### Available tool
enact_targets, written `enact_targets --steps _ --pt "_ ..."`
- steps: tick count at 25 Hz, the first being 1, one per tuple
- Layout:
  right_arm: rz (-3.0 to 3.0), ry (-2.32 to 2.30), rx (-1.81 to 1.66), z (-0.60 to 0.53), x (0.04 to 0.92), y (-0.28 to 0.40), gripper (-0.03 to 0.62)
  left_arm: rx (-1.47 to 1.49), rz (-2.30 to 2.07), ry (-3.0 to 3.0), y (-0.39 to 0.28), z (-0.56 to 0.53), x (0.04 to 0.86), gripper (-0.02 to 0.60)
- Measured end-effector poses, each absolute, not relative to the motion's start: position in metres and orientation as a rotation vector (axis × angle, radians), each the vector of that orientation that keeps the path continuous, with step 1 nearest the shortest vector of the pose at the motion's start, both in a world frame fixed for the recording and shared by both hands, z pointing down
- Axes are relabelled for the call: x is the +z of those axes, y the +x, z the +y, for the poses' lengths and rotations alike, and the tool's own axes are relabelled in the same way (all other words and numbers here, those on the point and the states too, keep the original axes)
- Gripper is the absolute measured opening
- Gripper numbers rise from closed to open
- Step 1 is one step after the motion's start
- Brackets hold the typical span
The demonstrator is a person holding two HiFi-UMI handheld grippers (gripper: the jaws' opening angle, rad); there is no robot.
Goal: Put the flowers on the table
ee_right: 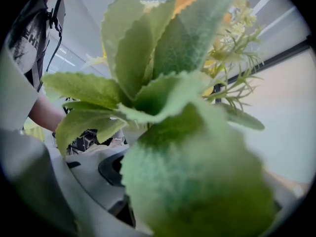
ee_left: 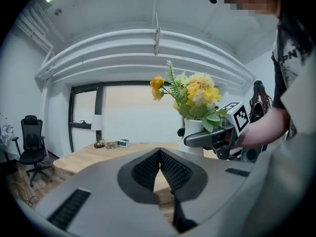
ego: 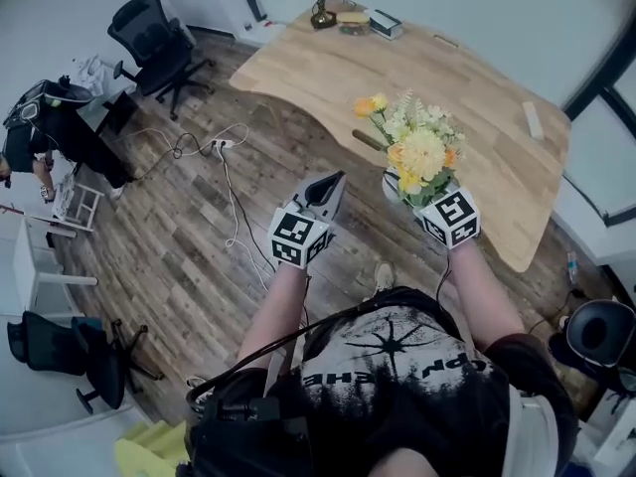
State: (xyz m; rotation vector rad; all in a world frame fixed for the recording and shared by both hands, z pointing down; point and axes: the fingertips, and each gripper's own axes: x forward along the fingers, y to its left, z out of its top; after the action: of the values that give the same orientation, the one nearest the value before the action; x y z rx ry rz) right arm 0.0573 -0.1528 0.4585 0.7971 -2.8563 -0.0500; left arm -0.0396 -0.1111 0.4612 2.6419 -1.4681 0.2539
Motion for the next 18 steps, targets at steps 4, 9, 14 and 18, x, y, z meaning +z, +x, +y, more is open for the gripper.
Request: enact_targets --steps 4,9,14,18 --pt "-2.869 0.761 -0.052 -0.196 0.458 0.063 0.261 0.257 -1.509 2.631 -0.034 -0.153 0.456 0.014" --pt "-2.885 0.731 -0.055 -0.234 0.457 0.064 0.261 0.262 -1.55 2.623 -0.032 -0.189 0.452 0.014" --pt "-2.903 0.728 -0.063 -0.261 0.453 0.065 0.261 0.254 -1.574 2.615 -0.033 -0.216 0.452 0.014" --pt "-2.897 0.726 -0.062 -0.274 0.457 0.066 0.261 0.243 -1.579 2.599 -0.037 -0.234 0.455 0.014"
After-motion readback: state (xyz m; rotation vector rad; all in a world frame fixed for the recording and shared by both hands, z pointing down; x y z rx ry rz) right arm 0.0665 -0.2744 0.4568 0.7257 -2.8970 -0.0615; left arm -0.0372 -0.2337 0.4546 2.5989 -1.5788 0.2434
